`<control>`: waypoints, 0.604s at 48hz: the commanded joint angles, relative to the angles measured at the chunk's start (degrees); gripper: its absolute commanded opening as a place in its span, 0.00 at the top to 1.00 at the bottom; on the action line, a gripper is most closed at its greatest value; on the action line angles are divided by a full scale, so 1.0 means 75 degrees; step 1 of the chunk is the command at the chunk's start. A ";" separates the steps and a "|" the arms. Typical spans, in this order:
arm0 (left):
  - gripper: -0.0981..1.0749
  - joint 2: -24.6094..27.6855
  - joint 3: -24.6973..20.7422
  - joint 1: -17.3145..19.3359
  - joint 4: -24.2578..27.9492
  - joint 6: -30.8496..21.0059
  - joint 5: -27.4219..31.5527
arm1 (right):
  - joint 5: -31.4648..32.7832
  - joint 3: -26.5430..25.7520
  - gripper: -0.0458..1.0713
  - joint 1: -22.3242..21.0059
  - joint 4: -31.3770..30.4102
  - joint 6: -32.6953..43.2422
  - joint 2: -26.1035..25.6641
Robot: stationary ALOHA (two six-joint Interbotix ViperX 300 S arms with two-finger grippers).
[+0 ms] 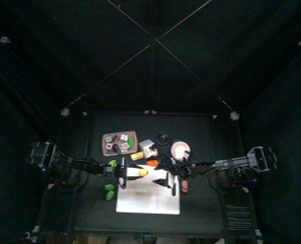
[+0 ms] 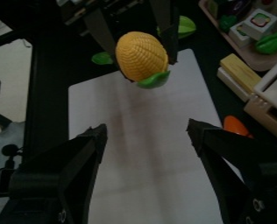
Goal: Remove corn husk
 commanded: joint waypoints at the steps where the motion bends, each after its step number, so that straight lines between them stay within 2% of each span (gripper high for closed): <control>1: 0.46 0.0141 -0.0129 -0.0012 0.0035 0.0047 -0.0398 | -0.0656 0.0012 0.05 -0.0352 0.0645 0.0000 -0.0234; 11: 0.46 0.0223 -0.0141 0.0000 0.0094 0.0105 -0.1160 | -0.1617 0.0258 0.05 -0.0738 0.2344 -0.0023 -0.0234; 29: 0.46 0.0211 -0.0211 0.0023 0.0258 0.0105 -0.1207 | -0.1699 0.0129 0.05 -0.0703 0.3035 0.0000 -0.0152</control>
